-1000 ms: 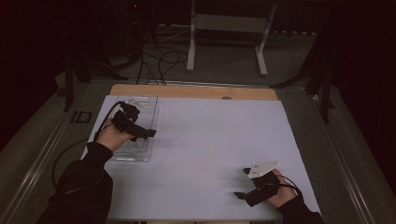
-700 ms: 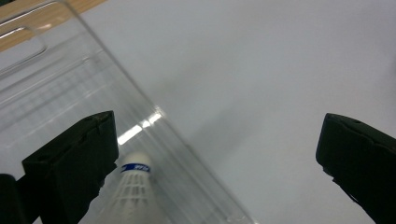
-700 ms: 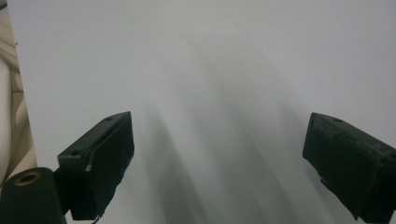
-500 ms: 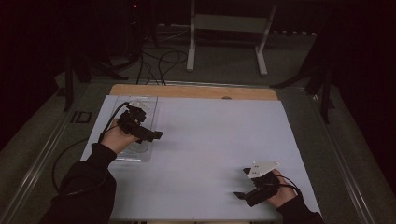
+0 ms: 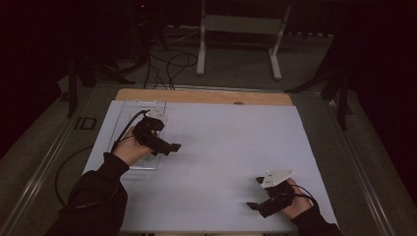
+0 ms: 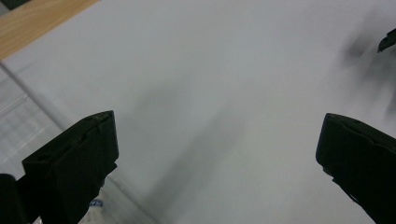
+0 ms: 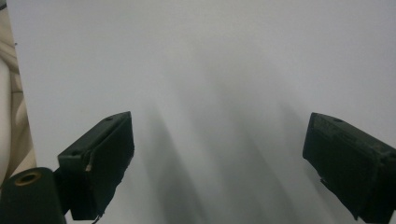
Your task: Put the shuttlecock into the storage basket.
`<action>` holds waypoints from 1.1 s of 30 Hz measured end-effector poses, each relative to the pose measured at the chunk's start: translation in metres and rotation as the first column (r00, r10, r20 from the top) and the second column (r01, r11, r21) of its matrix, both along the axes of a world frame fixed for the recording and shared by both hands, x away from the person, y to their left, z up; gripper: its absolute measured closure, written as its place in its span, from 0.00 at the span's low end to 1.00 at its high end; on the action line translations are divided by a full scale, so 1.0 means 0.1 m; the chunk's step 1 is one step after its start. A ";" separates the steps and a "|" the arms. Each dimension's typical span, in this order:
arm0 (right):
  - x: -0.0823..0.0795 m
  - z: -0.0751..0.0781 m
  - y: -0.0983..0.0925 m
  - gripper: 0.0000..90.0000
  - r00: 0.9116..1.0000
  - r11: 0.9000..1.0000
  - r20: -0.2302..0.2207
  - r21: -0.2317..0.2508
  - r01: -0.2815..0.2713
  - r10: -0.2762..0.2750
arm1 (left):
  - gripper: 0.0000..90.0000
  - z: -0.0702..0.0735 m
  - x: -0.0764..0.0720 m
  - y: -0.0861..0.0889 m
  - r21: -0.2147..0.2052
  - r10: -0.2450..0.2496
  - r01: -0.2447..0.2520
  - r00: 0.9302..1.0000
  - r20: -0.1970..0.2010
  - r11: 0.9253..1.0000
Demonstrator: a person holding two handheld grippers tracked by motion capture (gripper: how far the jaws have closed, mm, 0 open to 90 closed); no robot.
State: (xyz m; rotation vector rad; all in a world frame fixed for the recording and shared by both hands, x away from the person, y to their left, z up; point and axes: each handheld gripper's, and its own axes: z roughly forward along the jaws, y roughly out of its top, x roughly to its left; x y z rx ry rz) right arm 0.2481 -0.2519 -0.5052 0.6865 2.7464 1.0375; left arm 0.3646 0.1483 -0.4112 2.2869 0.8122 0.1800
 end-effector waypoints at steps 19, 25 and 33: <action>0.00 0.01 0.00 0.10 1.000 1.000 -0.005 0.002 -0.002 0.002 | 0.00 -0.06 -0.15 -0.28 -0.023 -0.149 0.149 0.989 -0.009 0.989; 0.00 0.00 0.00 0.10 1.000 1.000 -0.003 0.002 0.001 -0.001 | 0.00 -0.09 -0.21 -0.35 -0.021 -0.191 0.191 0.981 -0.019 0.981; 0.00 0.01 0.00 0.10 1.000 1.000 0.002 0.002 0.000 0.000 | 0.00 -0.16 -0.30 -0.43 -0.035 -0.251 0.251 0.968 -0.019 0.967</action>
